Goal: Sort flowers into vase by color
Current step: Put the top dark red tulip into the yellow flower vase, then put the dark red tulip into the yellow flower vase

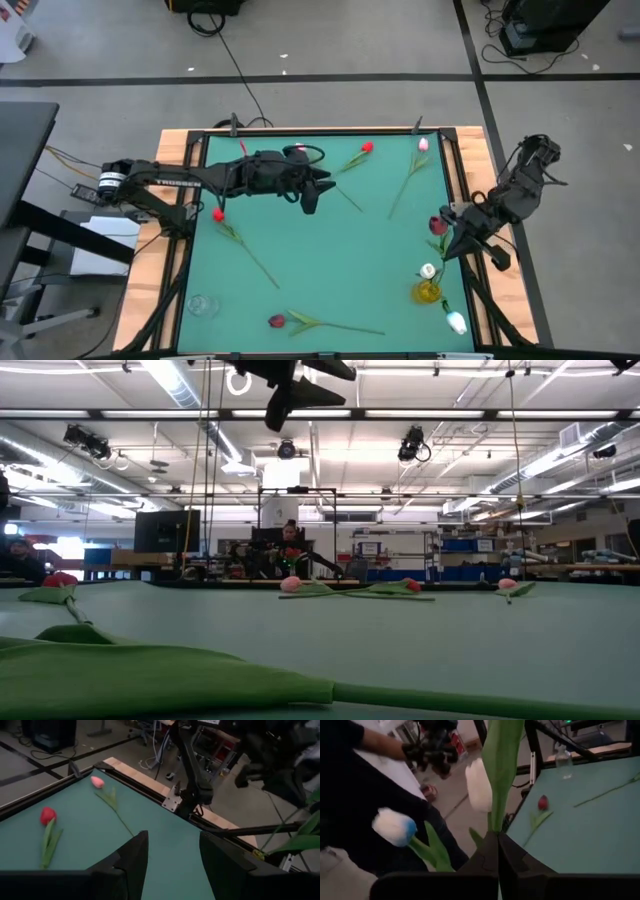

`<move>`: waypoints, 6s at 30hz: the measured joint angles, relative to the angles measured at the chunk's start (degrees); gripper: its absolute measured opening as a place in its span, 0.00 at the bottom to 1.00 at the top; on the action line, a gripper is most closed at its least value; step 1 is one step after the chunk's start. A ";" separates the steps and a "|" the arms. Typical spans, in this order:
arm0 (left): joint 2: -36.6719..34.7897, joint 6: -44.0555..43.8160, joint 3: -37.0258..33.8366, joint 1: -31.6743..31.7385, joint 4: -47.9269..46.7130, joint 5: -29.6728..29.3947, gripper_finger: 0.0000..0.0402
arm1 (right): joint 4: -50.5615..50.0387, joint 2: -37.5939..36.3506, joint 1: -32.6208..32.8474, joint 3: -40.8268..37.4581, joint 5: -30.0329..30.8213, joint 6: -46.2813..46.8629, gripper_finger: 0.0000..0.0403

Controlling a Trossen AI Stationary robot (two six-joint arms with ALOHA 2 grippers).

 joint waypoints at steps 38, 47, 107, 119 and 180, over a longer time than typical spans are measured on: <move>0.04 -16.33 0.00 -1.08 -21.69 -1.83 0.46 | -31.40 3.46 4.21 5.06 -8.86 24.55 0.46; 0.04 -44.72 -0.07 -1.26 -55.10 -3.79 0.46 | -36.33 3.02 2.37 11.74 15.17 30.84 0.46; 2.76 -12.18 -13.96 -29.93 -2.17 4.24 0.30 | 28.58 41.31 -33.62 12.63 -3.37 12.81 0.46; 11.70 -3.47 -13.81 -38.39 1.00 -2.22 0.30 | 32.35 46.56 -35.59 12.62 -3.06 15.07 0.46; 8.48 6.49 -13.90 -35.00 -10.07 2.90 0.03 | 32.09 49.14 -35.89 12.61 -4.54 16.71 0.46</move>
